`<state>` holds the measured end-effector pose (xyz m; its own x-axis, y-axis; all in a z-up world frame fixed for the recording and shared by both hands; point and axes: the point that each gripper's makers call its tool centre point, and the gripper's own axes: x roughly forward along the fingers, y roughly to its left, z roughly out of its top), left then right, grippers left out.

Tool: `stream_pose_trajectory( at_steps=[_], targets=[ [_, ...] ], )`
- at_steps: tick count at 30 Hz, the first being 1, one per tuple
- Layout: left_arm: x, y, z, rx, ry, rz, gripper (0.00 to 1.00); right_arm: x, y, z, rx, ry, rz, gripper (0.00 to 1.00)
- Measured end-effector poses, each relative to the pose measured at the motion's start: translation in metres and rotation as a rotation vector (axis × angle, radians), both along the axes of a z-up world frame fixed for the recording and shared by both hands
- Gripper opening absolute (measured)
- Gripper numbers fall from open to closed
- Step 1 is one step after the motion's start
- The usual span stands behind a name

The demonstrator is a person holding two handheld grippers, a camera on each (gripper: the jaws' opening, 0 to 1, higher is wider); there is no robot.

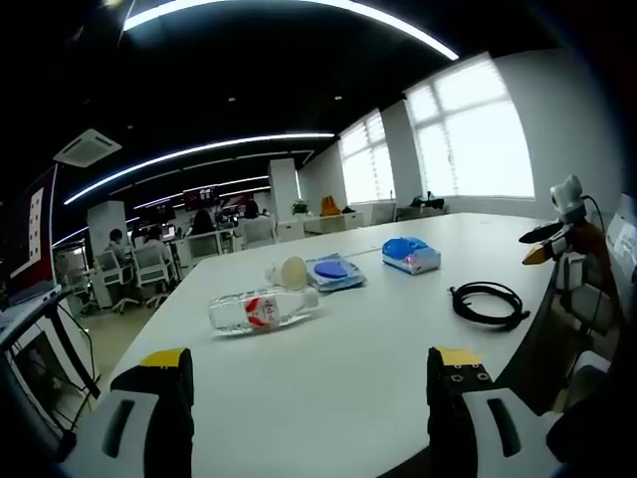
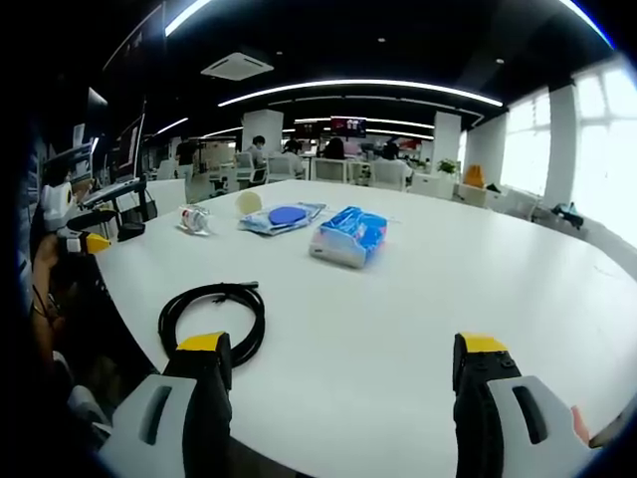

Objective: Arrange the tabletop items into an orderly group along one side of the table until the central work area is clear of visible clutter.

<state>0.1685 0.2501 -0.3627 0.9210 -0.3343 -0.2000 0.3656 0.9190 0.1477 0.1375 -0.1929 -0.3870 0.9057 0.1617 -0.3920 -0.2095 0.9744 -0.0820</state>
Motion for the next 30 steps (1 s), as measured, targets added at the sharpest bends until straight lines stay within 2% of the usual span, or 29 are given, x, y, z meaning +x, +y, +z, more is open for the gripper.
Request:
stream_pose_trajectory(
  at_steps=[26, 30],
  targets=[
    [-0.0019, 0.0019, 0.0006, 0.039, -0.017, 0.011, 0.95, -0.0020, -0.0020, 0.0007, 0.002, 0.000, -0.005, 0.88],
    [-0.0019, 0.0049, 0.0020, 0.083, -0.038, 0.028, 0.95, -0.0024, -0.0016, 0.0001, 0.004, 0.001, -0.005, 0.88]
  ],
)
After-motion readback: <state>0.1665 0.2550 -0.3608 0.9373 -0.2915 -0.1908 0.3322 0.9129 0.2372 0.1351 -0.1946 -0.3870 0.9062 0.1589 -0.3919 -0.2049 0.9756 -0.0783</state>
